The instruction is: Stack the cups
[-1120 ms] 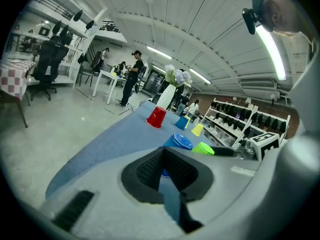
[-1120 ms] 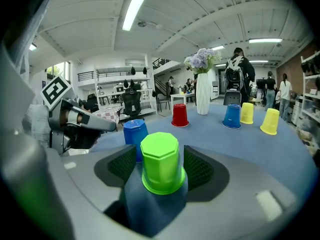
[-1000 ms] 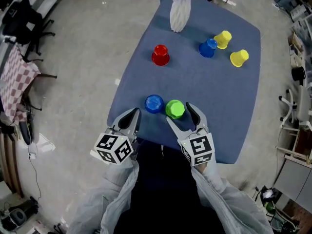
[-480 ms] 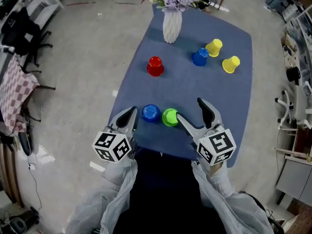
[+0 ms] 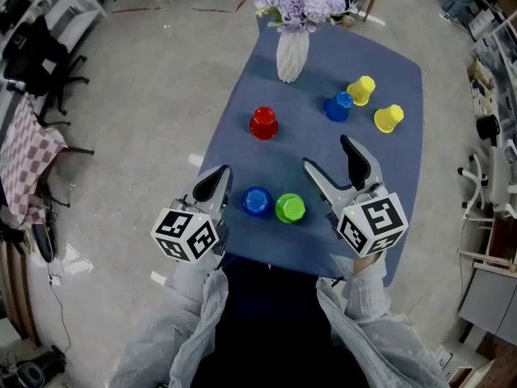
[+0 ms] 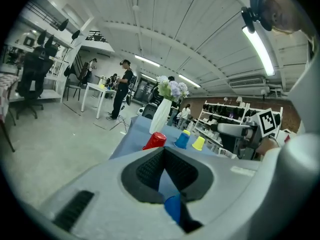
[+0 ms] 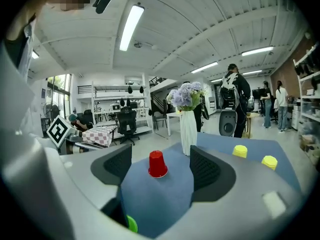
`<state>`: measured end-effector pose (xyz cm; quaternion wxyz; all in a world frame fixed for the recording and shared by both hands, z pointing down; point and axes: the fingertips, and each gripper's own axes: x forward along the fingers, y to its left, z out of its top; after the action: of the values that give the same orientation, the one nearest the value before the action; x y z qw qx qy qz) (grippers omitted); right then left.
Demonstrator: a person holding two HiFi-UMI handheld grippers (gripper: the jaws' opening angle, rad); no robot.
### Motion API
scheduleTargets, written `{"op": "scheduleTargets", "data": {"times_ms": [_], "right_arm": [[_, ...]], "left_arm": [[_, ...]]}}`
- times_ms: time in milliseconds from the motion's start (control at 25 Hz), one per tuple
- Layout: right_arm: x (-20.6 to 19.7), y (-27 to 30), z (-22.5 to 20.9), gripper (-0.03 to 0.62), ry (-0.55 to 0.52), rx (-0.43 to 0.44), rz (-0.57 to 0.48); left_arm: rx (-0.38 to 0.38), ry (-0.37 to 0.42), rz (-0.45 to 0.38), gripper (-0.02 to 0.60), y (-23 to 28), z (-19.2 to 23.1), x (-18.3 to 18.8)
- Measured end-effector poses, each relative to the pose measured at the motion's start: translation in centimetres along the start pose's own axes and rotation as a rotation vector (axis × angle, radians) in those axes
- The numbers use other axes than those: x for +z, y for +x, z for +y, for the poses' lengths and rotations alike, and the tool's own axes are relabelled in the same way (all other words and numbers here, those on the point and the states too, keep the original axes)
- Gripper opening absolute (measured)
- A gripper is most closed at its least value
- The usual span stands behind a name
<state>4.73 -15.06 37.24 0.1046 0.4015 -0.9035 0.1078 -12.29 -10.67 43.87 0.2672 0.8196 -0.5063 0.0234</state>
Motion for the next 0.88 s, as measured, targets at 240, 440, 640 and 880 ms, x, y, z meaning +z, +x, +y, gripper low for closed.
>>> {"op": "scheduleTargets", "data": {"times_ms": [240,440,640,880], "right_arm": [[0.2,6.2,1.3,0.365,-0.019,0.081,0.020],[-1.4,10.8,1.3,0.364,-0.019,0.108,0.046],[-4.4,14.6,1.5,0.364,-0.039,0.146,0.108],[-6.9,17.5,2.0,0.354,-0.065,0.183,0.146]], "left_arm": [[-0.002,0.006,0.014,-0.002,2.0,2.6,0.8],[0.004,-0.007,0.022,-0.002,3.3,4.5,0.9],[0.033,-0.024,0.028,-0.002,3.9,6.5,0.7],[0.039,-0.037,0.044,-0.002,4.2,7.4,0.2]]}}
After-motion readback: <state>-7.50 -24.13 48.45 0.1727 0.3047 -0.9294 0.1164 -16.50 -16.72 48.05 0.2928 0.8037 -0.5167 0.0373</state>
